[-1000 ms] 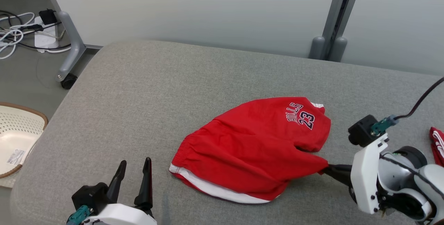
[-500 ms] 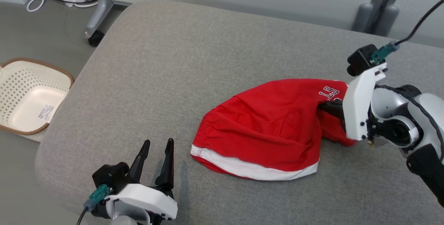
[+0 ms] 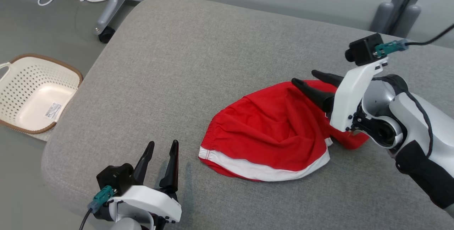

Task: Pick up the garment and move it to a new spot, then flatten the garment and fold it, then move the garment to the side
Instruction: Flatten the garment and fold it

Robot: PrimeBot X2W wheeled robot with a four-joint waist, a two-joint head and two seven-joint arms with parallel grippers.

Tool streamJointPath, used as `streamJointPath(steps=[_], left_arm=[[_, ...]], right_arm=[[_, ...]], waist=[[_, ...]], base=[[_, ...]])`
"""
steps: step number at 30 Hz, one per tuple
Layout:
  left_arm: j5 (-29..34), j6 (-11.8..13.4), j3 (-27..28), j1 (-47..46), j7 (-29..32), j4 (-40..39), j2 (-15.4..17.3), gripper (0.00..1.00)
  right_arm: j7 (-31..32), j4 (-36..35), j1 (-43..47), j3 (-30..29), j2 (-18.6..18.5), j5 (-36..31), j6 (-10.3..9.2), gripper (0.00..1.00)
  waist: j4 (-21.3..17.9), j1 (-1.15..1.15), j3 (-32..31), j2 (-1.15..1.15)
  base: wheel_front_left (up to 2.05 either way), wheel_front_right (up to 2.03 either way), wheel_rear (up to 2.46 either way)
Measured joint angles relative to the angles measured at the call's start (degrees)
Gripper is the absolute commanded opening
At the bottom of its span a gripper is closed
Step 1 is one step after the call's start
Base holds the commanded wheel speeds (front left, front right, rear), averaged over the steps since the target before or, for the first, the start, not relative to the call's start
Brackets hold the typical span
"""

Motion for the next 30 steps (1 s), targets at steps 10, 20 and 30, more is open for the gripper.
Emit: streamJointPath(steps=[10, 20, 30], left_arm=[[1.3, 0.1, 1.2, 1.6, 0.0, -0.3, 1.2, 1.0], [1.3, 0.7, 1.9, 2.8, 0.0, -1.9, 2.4, 1.0], [0.9, 0.8, 0.8, 2.7, 0.1, -1.9, 1.8, 1.0]], right_arm=[[-23.7, 2.7, 6.8, -2.7, -5.2, 1.0, 0.0, 1.0], [-31.7, 6.4, 18.3, -5.7, -1.1, -3.8, 0.01, 1.0], [-20.2, 11.2, 19.5, -1.6, 4.1, -3.6, 0.01, 1.0]], waist=[[-4.5, 0.0, -4.5, 0.0], [-5.7, 0.0, -6.1, 0.0], [-3.6, 0.0, -5.4, 0.0]], base=[[0.0, 0.0, 0.0], [0.0, 0.0, 0.0], [0.0, 0.0, 0.0]])
